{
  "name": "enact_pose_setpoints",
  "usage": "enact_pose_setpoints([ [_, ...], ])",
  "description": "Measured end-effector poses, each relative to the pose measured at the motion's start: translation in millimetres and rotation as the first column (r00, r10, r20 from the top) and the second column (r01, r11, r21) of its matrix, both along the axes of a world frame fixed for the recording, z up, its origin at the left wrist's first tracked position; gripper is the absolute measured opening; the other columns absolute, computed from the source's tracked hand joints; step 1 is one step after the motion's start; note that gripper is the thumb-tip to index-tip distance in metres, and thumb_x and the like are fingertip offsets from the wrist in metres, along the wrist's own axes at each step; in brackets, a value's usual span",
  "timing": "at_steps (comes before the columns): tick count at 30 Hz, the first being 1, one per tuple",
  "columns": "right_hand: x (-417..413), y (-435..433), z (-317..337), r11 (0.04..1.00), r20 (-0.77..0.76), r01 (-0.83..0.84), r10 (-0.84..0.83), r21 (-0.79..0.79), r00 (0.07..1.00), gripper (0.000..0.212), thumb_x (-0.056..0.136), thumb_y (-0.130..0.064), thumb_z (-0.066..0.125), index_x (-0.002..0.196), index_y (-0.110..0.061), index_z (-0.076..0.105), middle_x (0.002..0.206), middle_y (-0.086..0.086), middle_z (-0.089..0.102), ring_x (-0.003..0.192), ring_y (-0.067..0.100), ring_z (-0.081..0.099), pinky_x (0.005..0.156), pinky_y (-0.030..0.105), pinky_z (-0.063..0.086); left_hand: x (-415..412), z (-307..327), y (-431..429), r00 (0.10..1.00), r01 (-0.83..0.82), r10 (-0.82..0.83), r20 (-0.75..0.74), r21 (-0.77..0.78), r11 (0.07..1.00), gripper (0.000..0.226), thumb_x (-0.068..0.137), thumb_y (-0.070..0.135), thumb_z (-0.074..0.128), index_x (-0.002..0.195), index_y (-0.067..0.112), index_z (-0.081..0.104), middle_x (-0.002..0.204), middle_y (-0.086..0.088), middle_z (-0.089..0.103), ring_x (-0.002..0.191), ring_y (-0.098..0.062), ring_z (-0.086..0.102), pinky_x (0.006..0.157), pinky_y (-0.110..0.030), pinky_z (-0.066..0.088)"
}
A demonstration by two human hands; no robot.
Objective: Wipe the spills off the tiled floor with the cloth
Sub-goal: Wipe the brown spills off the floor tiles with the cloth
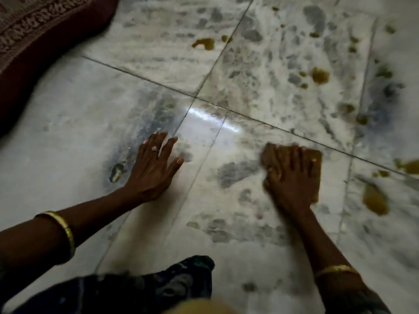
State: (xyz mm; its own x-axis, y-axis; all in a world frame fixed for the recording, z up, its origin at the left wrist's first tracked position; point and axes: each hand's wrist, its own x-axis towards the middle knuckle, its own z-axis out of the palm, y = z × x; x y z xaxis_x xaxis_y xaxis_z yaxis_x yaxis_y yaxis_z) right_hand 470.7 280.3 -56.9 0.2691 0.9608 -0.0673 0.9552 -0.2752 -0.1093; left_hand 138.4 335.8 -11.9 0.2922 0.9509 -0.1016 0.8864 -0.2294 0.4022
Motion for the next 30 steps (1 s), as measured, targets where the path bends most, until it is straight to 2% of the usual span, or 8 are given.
enact_pose_setpoints([
  [3,0,58,4,0.989,-0.057,0.145,-0.144,-0.001,0.988,0.074,0.083,-0.053,0.021,0.151,-0.024,0.023,0.160,0.015,0.016,0.147,0.035,0.008,0.117,0.053,0.001,30,8,17,1.000,0.015,-0.015,0.020,0.004,1.000,0.077,0.086,0.067,0.009,0.151,0.026,0.020,0.162,-0.003,0.012,0.149,-0.018,-0.001,0.119,-0.037,-0.003],
  [8,-49,41,4,0.985,-0.088,-0.115,0.126,0.127,0.988,0.069,0.078,-0.045,0.037,0.143,-0.023,0.042,0.151,0.015,0.039,0.141,0.033,0.030,0.115,0.049,0.011,98,-8,37,0.995,0.002,0.005,0.095,-0.068,0.998,0.060,0.100,0.051,0.023,0.151,0.021,0.022,0.160,-0.008,0.019,0.148,-0.025,0.009,0.119,-0.043,0.006],
  [11,-45,-30,3,0.975,-0.068,-0.174,0.185,0.140,0.980,0.068,0.081,-0.042,0.043,0.147,-0.030,0.032,0.155,0.009,0.031,0.146,0.026,0.021,0.117,0.049,0.014,141,-24,35,0.984,0.141,-0.134,0.119,-0.059,0.988,0.068,0.096,0.057,0.015,0.151,0.018,0.023,0.160,-0.008,0.017,0.149,-0.025,0.008,0.120,-0.044,0.006],
  [16,40,-113,-1,0.995,0.073,0.047,-0.054,0.086,0.996,0.065,0.084,-0.044,0.039,0.147,-0.031,0.031,0.156,0.006,0.031,0.145,0.027,0.026,0.115,0.051,0.019,193,-42,21,0.891,0.445,-0.449,0.069,0.068,0.893,0.079,0.092,0.066,0.004,0.152,0.018,0.023,0.162,-0.004,0.012,0.150,-0.018,-0.002,0.120,-0.037,-0.003],
  [19,90,-91,-4,0.956,0.093,0.280,-0.287,0.083,0.953,0.062,0.088,-0.046,0.030,0.147,-0.031,0.022,0.155,0.009,0.033,0.145,0.030,0.025,0.116,0.052,0.015,221,-50,14,0.832,0.551,-0.554,0.043,0.068,0.832,0.082,0.091,0.068,0.000,0.152,0.018,0.024,0.161,-0.006,0.013,0.149,-0.019,0.001,0.120,-0.036,-0.003],
  [22,81,-54,-7,0.892,0.073,0.434,-0.444,0.126,0.893,0.065,0.083,-0.043,0.035,0.146,-0.026,0.033,0.152,0.014,0.037,0.142,0.037,0.028,0.113,0.054,0.013,241,-47,16,0.700,0.709,-0.713,-0.030,0.148,0.690,0.074,0.096,0.061,0.012,0.148,0.013,0.032,0.158,-0.011,0.023,0.148,-0.023,0.011,0.119,-0.042,0.006],
  [25,44,-59,-2,0.907,0.061,0.391,-0.404,0.156,0.913,0.066,0.080,-0.041,0.042,0.144,-0.026,0.041,0.151,0.010,0.040,0.142,0.032,0.031,0.112,0.056,0.017,260,-46,21,0.592,0.794,-0.802,-0.076,0.221,0.566,0.071,0.098,0.057,0.017,0.146,0.009,0.037,0.156,-0.014,0.027,0.147,-0.027,0.017,0.118,-0.047,0.015],
  [30,24,-159,-3,0.935,0.083,0.338,-0.347,0.107,0.934,0.073,0.078,-0.043,0.045,0.149,-0.035,0.029,0.156,0.002,0.025,0.145,0.027,0.023,0.112,0.053,0.020,272,-53,18,0.609,0.786,-0.792,-0.052,0.175,0.593,0.073,0.097,0.059,0.017,0.150,0.010,0.028,0.159,-0.012,0.020,0.149,-0.024,0.013,0.119,-0.045,0.011],
])
